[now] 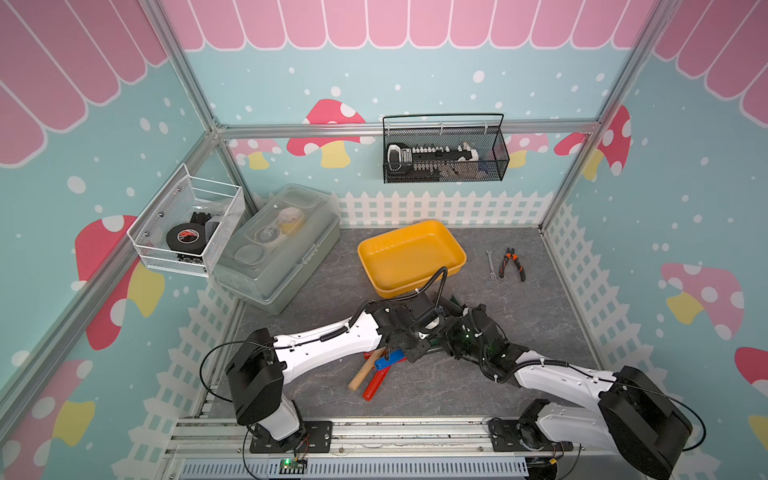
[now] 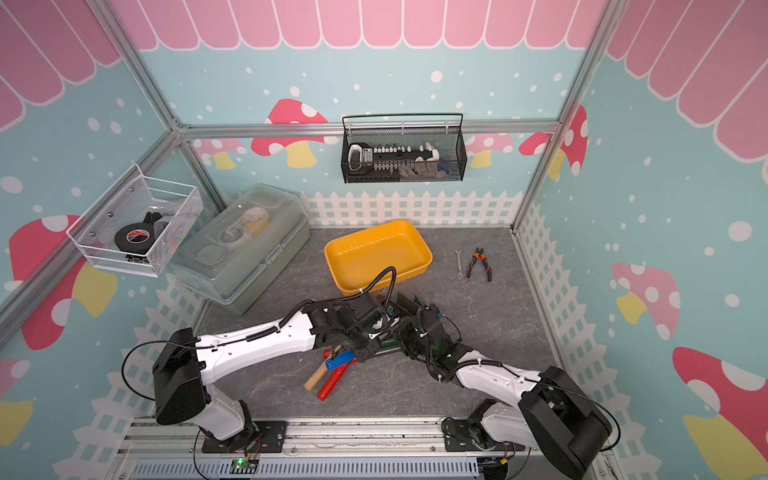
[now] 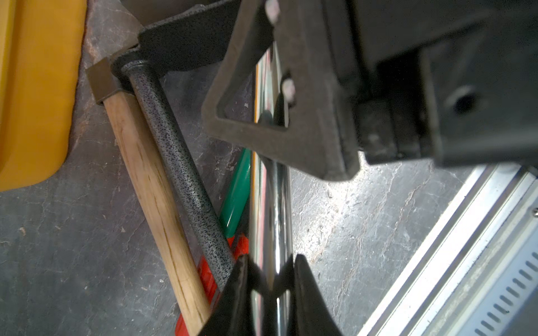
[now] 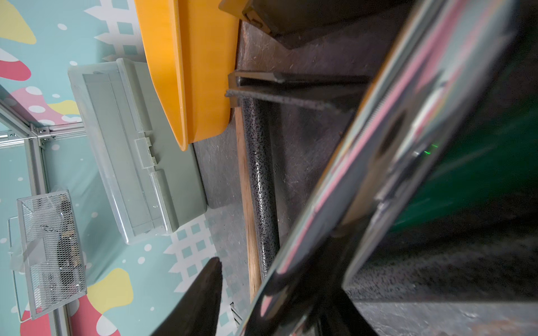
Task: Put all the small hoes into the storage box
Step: Pick up the hoe from the center of the board.
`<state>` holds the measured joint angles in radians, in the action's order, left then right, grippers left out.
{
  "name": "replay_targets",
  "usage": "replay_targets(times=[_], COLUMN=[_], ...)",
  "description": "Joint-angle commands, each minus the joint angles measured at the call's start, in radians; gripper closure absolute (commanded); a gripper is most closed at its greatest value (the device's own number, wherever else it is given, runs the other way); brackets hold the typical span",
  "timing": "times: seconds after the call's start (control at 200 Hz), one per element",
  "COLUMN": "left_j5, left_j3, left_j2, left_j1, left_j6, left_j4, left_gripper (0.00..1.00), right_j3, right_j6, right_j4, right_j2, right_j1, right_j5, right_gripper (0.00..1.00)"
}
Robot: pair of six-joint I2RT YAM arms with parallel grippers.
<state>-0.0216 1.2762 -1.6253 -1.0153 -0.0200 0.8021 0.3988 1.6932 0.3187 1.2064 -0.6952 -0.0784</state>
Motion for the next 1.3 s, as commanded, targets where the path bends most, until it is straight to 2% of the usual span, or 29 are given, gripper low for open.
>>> replay_targets(times=[0.0, 0.375, 0.69, 1.296], left_j5=[0.028, 0.026, 0.031, 0.022], left_j3=[0.022, 0.014, 0.015, -0.034], left_j2=[-0.018, -0.011, -0.025, -0.019], left_j1=[0.004, 0.006, 0.005, 0.005], left_j6=[-0.003, -0.001, -0.004, -0.027], left_j4=[-0.030, -0.030, -0.031, -0.074], left_gripper=[1.00, 1.00, 1.00, 1.00], right_j3=[-0.010, -0.023, -0.025, -0.023], right_j6=[0.123, 0.158, 0.195, 0.187], right_j4=[0.087, 0.117, 0.125, 0.134], right_j2=[0.012, -0.004, -0.006, 0.004], right_j1=[-0.016, -0.033, -0.040, -0.046], right_j5=[0.079, 0.146, 0.178, 0.233], right_gripper=[0.55, 0.70, 0.74, 0.90])
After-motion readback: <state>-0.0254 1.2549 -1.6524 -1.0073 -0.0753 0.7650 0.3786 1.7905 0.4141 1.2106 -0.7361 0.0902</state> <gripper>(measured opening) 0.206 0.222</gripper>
